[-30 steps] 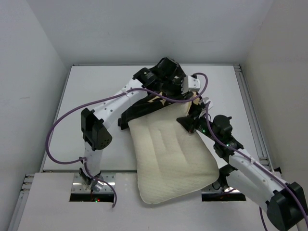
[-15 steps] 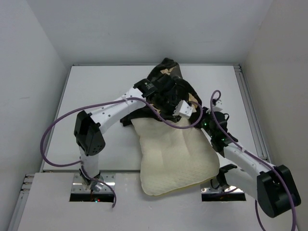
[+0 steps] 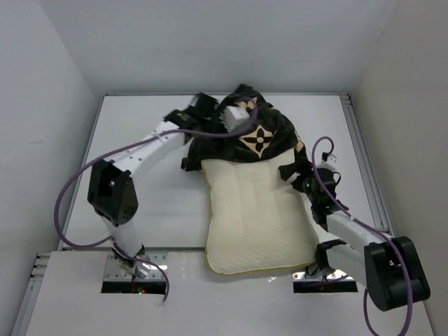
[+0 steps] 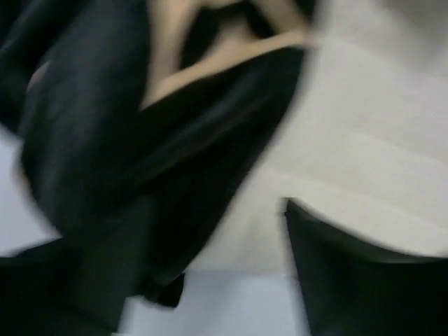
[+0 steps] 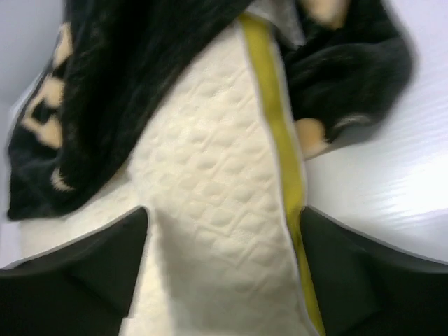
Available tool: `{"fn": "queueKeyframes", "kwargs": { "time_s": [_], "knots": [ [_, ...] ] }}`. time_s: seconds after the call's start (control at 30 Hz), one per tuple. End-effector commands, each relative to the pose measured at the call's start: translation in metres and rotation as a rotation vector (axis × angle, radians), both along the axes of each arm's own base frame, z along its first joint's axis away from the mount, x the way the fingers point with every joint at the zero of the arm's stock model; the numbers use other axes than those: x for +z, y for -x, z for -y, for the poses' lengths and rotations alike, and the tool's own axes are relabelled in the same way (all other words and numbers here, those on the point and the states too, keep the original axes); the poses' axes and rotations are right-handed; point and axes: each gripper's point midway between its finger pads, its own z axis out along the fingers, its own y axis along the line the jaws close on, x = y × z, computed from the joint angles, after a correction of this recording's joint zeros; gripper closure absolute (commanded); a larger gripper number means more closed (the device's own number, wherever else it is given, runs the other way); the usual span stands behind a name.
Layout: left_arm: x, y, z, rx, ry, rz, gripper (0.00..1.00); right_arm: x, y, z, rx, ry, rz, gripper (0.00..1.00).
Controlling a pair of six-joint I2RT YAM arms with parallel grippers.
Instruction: Put the pillow into the pillowcase
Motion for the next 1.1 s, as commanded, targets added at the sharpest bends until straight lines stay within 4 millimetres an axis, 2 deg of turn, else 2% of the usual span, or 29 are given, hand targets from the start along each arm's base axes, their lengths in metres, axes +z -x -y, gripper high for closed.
{"fn": "queueKeyframes", "kwargs": {
  "time_s": [0.0, 0.03, 0.07, 0.1, 0.13, 0.17, 0.2, 0.23, 0.27, 0.3, 0.33, 0.37, 0.4, 0.43, 0.47, 0.5, 0.53, 0.57, 0.63, 0.67, 0.7, 0.73, 0.77, 0.83, 0.87, 0.9, 0.93, 0.97, 1.07],
  "knots": [
    [0.032, -0.065, -0.086, 0.429, 0.124, 0.028, 0.53, 0.044, -0.024, 0.012, -0.01, 0.063, 0.108, 0.08],
    [0.025, -0.078, -0.12, 0.519, 0.131, 0.007, 0.81, 0.031, -0.018, 0.015, 0.005, 0.115, 0.03, 0.01],
    [0.008, -0.075, -0.133, 0.545, 0.126, -0.045, 1.0, 0.048, -0.026, 0.017, 0.024, 0.179, 0.045, 0.01],
    [-0.002, -0.074, -0.145, 0.564, 0.119, -0.069, 1.0, 0.053, -0.027, 0.02, 0.031, 0.213, 0.034, 0.01],
    [-0.011, -0.075, -0.159, 0.565, 0.133, -0.092, 1.0, 0.049, -0.021, 0.022, 0.065, 0.269, -0.006, 0.13],
    [-0.031, -0.065, -0.164, 0.558, 0.117, -0.138, 1.0, 0.062, -0.023, 0.02, 0.089, 0.288, 0.002, 0.34],
    [-0.04, -0.064, -0.167, 0.55, 0.115, -0.149, 1.0, 0.07, -0.024, 0.019, 0.097, 0.3, 0.008, 0.58],
    [-0.057, -0.056, -0.169, 0.525, 0.088, -0.164, 0.99, 0.088, -0.028, 0.016, 0.102, 0.301, 0.039, 0.91],
    [-0.065, -0.056, -0.17, 0.502, 0.072, -0.146, 0.91, 0.091, -0.025, 0.009, 0.13, 0.298, 0.037, 0.93],
    [-0.072, -0.055, -0.171, 0.5, 0.063, -0.147, 0.8, 0.099, -0.025, 0.0, 0.158, 0.295, 0.055, 0.89],
    [-0.083, -0.049, -0.173, 0.499, 0.054, -0.163, 0.58, 0.105, -0.025, -0.01, 0.191, 0.3, 0.049, 0.71],
    [-0.088, -0.051, -0.175, 0.497, 0.063, -0.162, 0.5, 0.1, -0.015, -0.033, 0.269, 0.311, 0.017, 0.6],
    [-0.095, -0.046, -0.173, 0.477, 0.071, -0.178, 0.44, 0.109, -0.014, -0.045, 0.301, 0.321, 0.022, 0.48],
    [-0.096, -0.045, -0.172, 0.462, 0.08, -0.18, 0.36, 0.098, -0.012, -0.058, 0.339, 0.339, -0.02, 0.3],
    [-0.099, -0.044, -0.17, 0.446, 0.087, -0.185, 0.35, 0.088, -0.005, -0.069, 0.38, 0.359, -0.064, 0.23],
    [-0.101, -0.043, -0.165, 0.415, 0.109, -0.193, 0.34, 0.091, 0.005, -0.098, 0.458, 0.363, -0.062, 0.13],
    [-0.102, -0.041, -0.161, 0.396, 0.122, -0.199, 0.32, 0.084, 0.01, -0.11, 0.492, 0.372, -0.082, 0.01],
    [-0.105, -0.038, -0.158, 0.377, 0.131, -0.215, 0.32, 0.068, 0.021, -0.132, 0.559, 0.392, -0.122, 0.01],
    [-0.111, -0.033, -0.151, 0.343, 0.143, -0.233, 0.31, 0.06, 0.027, -0.155, 0.588, 0.38, -0.144, 0.01],
    [-0.114, -0.032, -0.148, 0.344, 0.136, -0.236, 0.31, 0.046, 0.028, -0.166, 0.608, 0.388, -0.167, 0.01],
    [-0.119, -0.034, -0.148, 0.348, 0.129, -0.236, 0.31, 0.041, 0.039, -0.182, 0.648, 0.398, -0.171, 0.01],
    [-0.124, -0.033, -0.147, 0.348, 0.128, -0.248, 0.32, 0.044, 0.038, -0.195, 0.659, 0.394, -0.164, 0.01],
    [-0.127, -0.031, -0.145, 0.344, 0.127, -0.256, 0.33, 0.036, 0.047, -0.207, 0.694, 0.415, -0.183, 0.01],
    [-0.133, -0.03, -0.142, 0.35, 0.139, -0.286, 0.38, 0.026, 0.046, -0.228, 0.722, 0.443, -0.221, 0.01],
    [-0.138, -0.03, -0.139, 0.356, 0.146, -0.304, 0.41, 0.006, 0.054, -0.232, 0.743, 0.48, -0.282, 0.01],
    [-0.138, -0.03, -0.139, 0.361, 0.149, -0.311, 0.49, 0.011, 0.05, -0.241, 0.74, 0.473, -0.282, 0.01],
    [-0.14, -0.03, -0.138, 0.367, 0.152, -0.32, 0.54, 0.006, 0.05, -0.243, 0.732, 0.481, -0.298, 0.01],
    [-0.141, -0.032, -0.137, 0.366, 0.157, -0.331, 0.66, -0.004, 0.049, -0.247, 0.719, 0.483, -0.321, 0.01],
    [-0.14, -0.029, -0.134, 0.347, 0.167, -0.346, 0.84, -0.015, 0.045, -0.246, 0.66, 0.481, -0.358, 0.01]
  ]
}}
